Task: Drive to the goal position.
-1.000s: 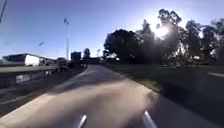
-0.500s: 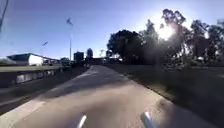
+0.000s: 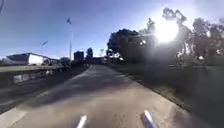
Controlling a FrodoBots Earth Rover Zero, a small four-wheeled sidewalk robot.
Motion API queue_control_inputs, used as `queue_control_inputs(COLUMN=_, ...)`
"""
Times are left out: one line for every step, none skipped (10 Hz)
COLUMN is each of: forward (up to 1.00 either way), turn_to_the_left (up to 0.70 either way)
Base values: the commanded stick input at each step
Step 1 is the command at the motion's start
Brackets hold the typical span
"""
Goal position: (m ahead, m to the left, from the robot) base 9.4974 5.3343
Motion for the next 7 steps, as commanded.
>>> queue_control_inputs(forward=0.98, turn_to_the_left=0.00)
queue_control_inputs(forward=0.98, turn_to_the_left=0.00)
queue_control_inputs(forward=0.98, turn_to_the_left=0.00)
queue_control_inputs(forward=0.98, turn_to_the_left=0.00)
queue_control_inputs(forward=0.98, turn_to_the_left=0.00)
queue_control_inputs(forward=0.98, turn_to_the_left=0.00)
queue_control_inputs(forward=0.98, turn_to_the_left=0.00)
